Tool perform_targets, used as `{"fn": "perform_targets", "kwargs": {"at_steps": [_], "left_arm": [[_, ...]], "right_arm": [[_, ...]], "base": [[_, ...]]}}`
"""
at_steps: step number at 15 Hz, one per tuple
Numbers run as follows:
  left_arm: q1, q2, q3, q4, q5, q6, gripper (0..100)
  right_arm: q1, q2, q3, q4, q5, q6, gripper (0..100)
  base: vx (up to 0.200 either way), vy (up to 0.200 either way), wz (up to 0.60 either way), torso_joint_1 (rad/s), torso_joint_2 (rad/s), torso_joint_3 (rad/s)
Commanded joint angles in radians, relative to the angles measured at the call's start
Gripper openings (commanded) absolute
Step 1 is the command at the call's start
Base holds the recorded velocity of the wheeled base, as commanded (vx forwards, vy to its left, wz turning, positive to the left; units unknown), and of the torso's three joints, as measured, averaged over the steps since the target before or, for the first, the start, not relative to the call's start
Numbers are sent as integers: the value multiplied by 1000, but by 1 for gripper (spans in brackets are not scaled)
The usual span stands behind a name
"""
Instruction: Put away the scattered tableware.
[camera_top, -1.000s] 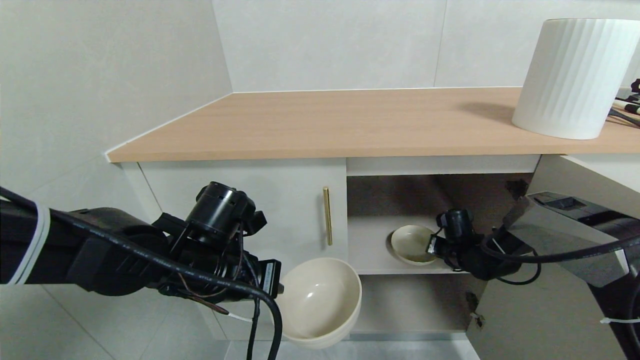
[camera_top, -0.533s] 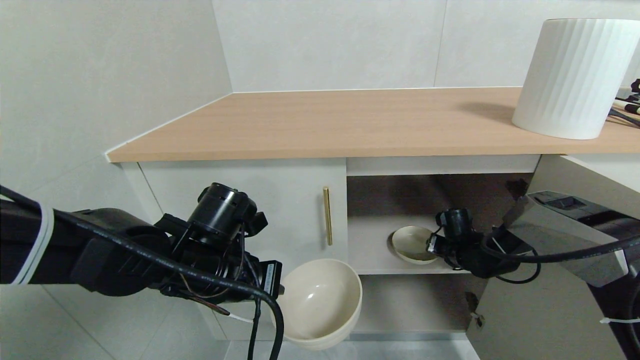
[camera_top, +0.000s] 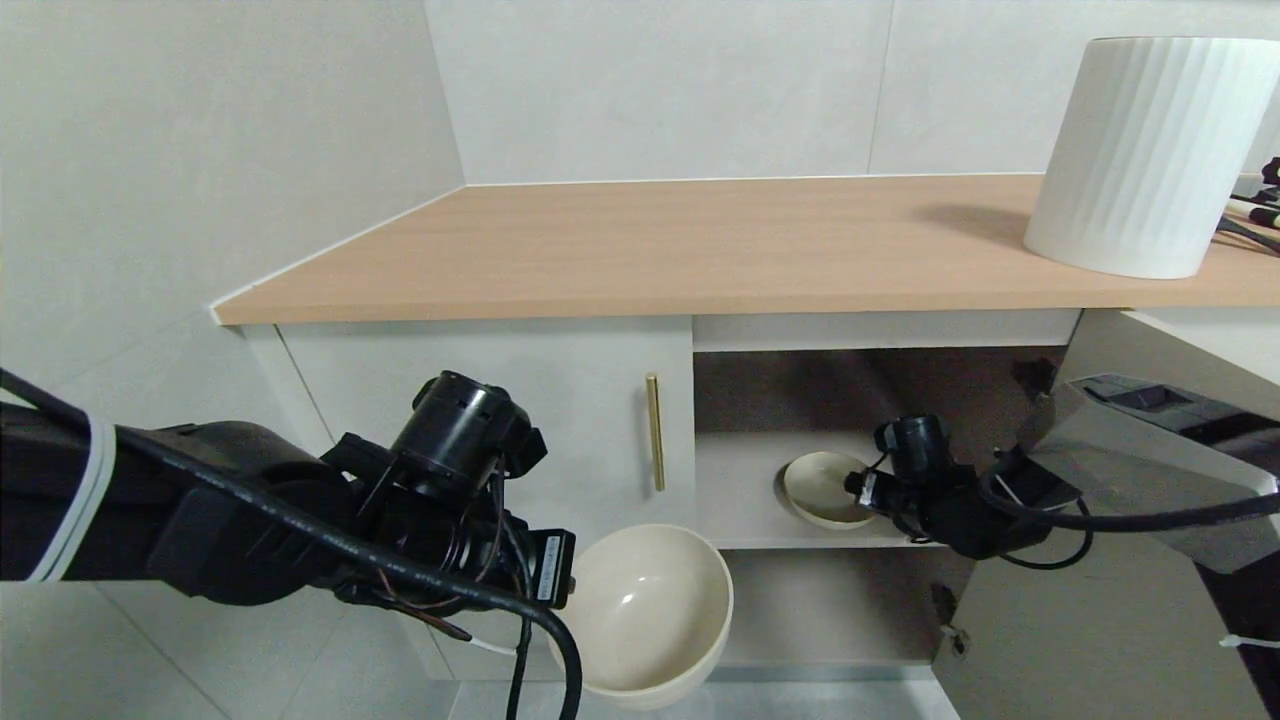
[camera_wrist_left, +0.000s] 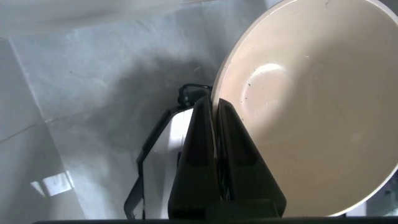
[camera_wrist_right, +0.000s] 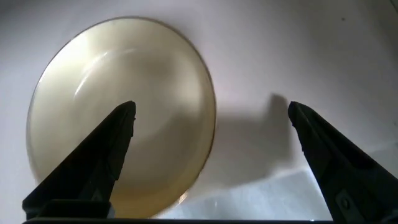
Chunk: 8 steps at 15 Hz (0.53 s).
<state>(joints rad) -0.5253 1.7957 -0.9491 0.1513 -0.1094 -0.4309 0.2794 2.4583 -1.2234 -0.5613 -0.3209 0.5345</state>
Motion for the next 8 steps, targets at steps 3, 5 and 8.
{"fn": "perform_targets", "kwargs": {"at_steps": [3,5,8], "left_arm": [[-71,40,-7,2,11,0,0],[-90,79,-13,5,69,0,0],[-101,111,-14,4,115,0,0]], "right_arm": [[107,-197,145,80,39,-10,100],[173,-303,209,153,82,-44,100],[291,-481,300,242,167,-71,100]], "base": [[0,0,0,0,0,0],[0,0,0,0,0,0],[0,0,0,0,0,0]]}}
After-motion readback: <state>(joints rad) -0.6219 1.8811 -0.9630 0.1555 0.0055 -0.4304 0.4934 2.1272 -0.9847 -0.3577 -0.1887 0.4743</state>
